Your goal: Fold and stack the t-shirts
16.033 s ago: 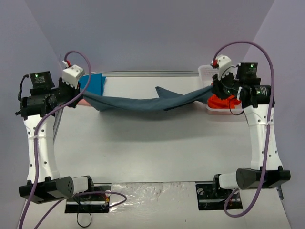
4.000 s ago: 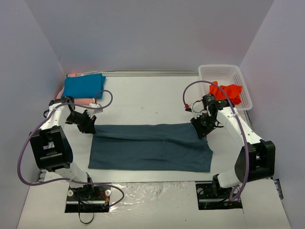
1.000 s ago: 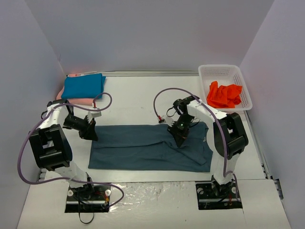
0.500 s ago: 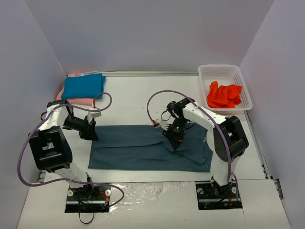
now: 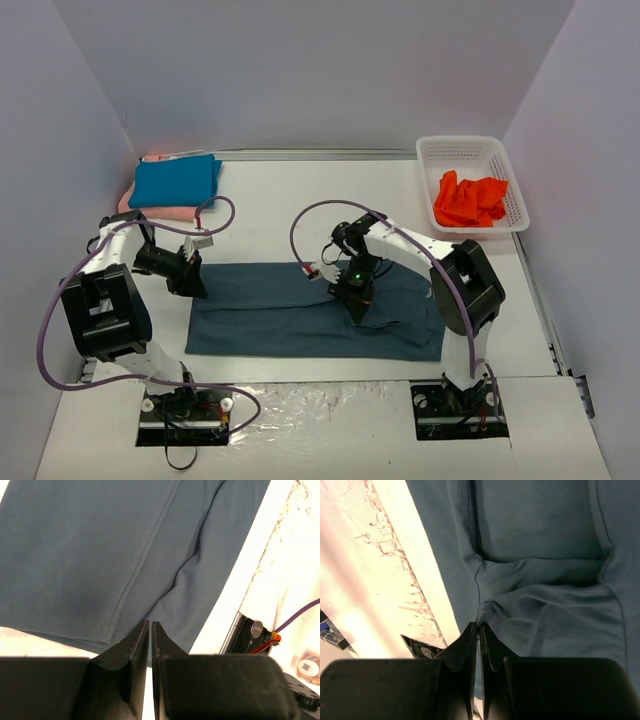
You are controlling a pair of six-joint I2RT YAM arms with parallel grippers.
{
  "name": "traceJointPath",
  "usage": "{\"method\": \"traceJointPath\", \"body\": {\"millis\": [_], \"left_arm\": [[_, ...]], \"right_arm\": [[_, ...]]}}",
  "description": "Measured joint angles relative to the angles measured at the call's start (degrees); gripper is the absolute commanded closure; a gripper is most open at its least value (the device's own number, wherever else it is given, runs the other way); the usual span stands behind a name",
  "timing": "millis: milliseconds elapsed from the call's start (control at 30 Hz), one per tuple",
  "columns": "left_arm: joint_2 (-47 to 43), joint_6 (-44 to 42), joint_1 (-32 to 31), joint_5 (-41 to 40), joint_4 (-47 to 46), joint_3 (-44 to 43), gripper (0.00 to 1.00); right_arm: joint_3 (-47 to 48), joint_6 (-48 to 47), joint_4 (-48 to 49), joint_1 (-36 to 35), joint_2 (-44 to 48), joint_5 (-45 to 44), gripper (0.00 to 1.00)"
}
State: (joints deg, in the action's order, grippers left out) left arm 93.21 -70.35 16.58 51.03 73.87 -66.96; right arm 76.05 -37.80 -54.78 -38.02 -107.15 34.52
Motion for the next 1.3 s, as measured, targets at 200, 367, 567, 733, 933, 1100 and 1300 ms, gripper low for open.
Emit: {"method": "traceJointPath", "body": {"millis": [200,367,567,733,933,1100,1300], "left_arm": [[0.0,0.07,0.0,0.04,-0.46,0.24,0.94],[0.0,0.07,0.0,0.11,-0.48,0.22,0.94],[0.0,0.07,0.0,0.13,-0.48,0.24,0.94],[0.0,0.07,0.0,0.15,-0.48,0.22,0.94],[0.0,0.07,0.0,0.22,-0.48,0.24,0.93],[0.0,0.31,0.0,0.63,-0.57,0.24,0.84],[-3.04,2.38,0.0,1.07,-2.8,1.99,0.78]], "right_arm": [[1.49,0.17,-0.02,-1.11,-2.51,0.02,1.0],[3.39,0.24,-0.15,-1.84,-3.85,-0.02,1.0],[6.43,0.22,-0.68,-2.23,-4.5,-0.02,1.0],[6.91,0.07,-1.14,-2.78,-5.79,0.0,0.58],[6.88,-0.17,-1.22,-3.02,-6.51,-0.07,0.55],[5.66,-0.04,-1.16,-2.43,-5.51,-0.85,0.6],[1.11,3.04,2.91,3.76,1.38,-6.14,1.0]]}}
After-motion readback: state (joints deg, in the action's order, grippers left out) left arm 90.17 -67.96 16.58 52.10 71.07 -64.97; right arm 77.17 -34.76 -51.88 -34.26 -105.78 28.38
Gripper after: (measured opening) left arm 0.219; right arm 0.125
